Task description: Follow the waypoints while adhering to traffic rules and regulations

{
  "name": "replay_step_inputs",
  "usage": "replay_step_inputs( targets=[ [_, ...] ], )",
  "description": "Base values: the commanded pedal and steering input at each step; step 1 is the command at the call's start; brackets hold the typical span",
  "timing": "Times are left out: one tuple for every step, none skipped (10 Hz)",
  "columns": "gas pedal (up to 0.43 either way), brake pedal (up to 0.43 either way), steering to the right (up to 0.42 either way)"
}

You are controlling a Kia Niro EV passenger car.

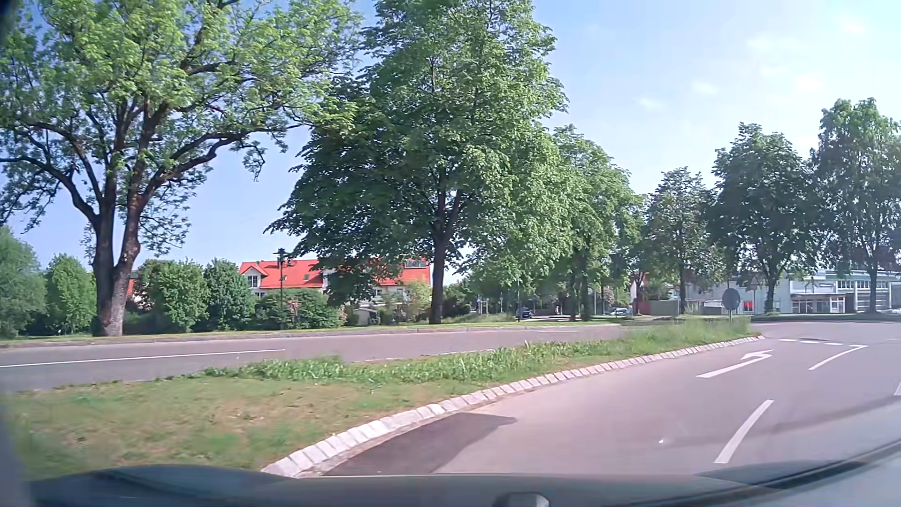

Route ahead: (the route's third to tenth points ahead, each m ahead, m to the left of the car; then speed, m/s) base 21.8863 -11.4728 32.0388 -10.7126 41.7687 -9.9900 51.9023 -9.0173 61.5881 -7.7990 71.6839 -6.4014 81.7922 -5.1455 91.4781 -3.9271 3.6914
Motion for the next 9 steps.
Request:
replay_step_inputs(
  targets=[
    [0.039,0.0,0.287],
    [0.039,0.0,0.272],
    [0.039,0.0,0.255],
    [0.039,0.0,0.24],
    [0.039,0.0,0.236],
    [0.039,0.0,0.236],
    [0.039,0.0,0.237],
    [0.039,0.0,0.238],
    [0.028,0.0,0.239]
  ],
)
